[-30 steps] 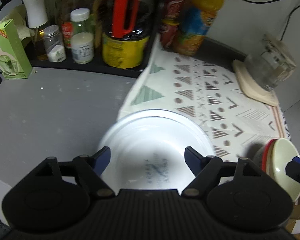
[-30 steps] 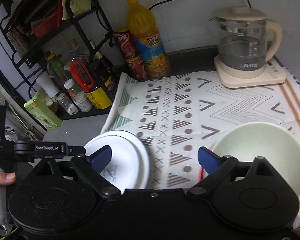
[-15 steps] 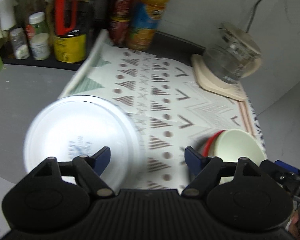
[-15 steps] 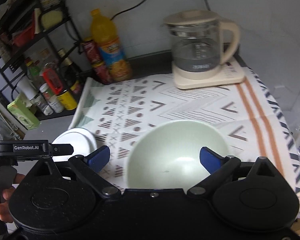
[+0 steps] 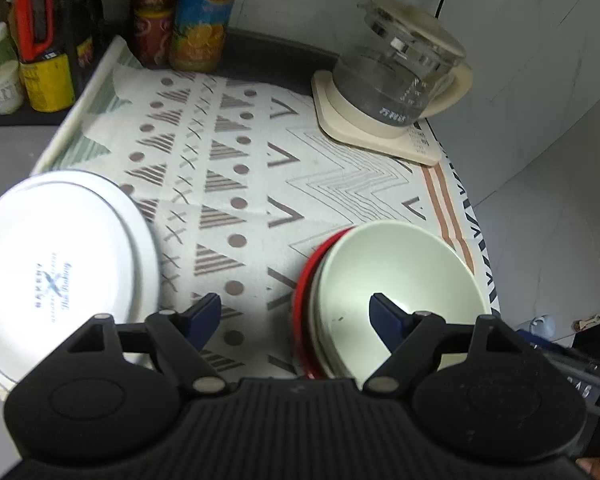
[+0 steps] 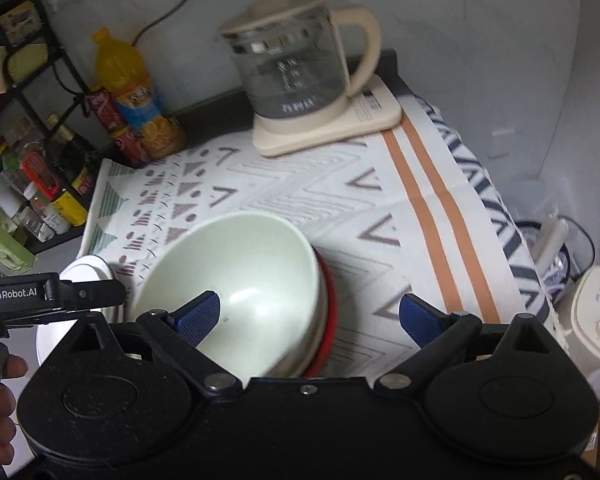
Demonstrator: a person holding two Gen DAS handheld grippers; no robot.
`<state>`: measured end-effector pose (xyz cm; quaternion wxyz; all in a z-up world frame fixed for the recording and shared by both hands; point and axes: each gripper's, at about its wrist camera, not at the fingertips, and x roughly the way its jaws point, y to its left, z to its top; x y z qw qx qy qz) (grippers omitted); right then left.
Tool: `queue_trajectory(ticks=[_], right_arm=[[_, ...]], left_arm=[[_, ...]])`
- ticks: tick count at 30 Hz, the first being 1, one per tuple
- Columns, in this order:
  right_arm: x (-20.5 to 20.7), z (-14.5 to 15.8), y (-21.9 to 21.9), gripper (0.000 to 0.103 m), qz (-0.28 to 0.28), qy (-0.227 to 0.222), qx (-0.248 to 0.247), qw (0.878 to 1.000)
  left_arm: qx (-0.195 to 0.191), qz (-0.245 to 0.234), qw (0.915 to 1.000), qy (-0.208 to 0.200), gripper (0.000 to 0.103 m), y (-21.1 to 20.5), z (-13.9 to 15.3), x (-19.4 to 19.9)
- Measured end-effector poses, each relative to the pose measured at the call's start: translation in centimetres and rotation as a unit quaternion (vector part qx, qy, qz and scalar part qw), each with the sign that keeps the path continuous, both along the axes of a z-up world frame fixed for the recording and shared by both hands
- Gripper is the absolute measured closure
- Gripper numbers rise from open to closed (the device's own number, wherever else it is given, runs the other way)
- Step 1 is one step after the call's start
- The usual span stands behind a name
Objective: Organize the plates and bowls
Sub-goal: 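Move both grippers to the red bowl stack and close on its rim, then carry the red bowl stack with both grippers onto the plate stack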
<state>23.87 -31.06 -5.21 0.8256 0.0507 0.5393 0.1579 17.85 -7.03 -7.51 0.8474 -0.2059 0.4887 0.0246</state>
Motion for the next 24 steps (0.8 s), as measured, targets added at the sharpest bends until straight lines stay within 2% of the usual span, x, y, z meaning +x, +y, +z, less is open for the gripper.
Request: queue_trajectory(ticks=[4, 10, 13, 15, 17, 22, 24], right_arm=[[0.0, -1.3, -1.0, 0.010, -0.006, 0.019, 0.004, 1.000], [0.3, -3.3, -1.6, 0.029, -0.012, 0.061, 0.030, 0.998], [0.4, -4.1, -1.5, 0.037, -0.013, 0.075, 0.038, 0.996], [0.6, -4.5, -1.4, 0.049, -0.013, 0.085, 0.046, 0.995], [0.8, -5.0, -1.2, 0.054, -0.012, 0.096, 0.052, 0.994], [1.2, -6.3, -0.5, 0.058, -0.015, 0.122, 0.049, 0.991], [1.3, -6.8, -0.3, 0.066, -0.014, 0.132, 0.054, 0.990]], left_arm=[[-0.013, 0.003, 0.9998, 0.013, 0.024, -0.7, -1.2, 0.6], [-0.017, -0.003, 0.9993, 0.032, 0.027, -1.6, -2.8, 1.3], [-0.023, -0.002, 0.9989, 0.041, 0.040, -1.8, -3.5, 1.7], [-0.031, 0.001, 0.9982, 0.051, 0.057, -1.8, -4.2, 2.0], [-0.033, 0.006, 0.9973, 0.065, 0.067, -1.7, -4.9, 2.3], [-0.048, 0.017, 0.9957, 0.078, 0.072, -1.1, -6.2, 2.5], [-0.061, 0.019, 0.9951, 0.076, 0.075, -0.9, -6.5, 2.6]])
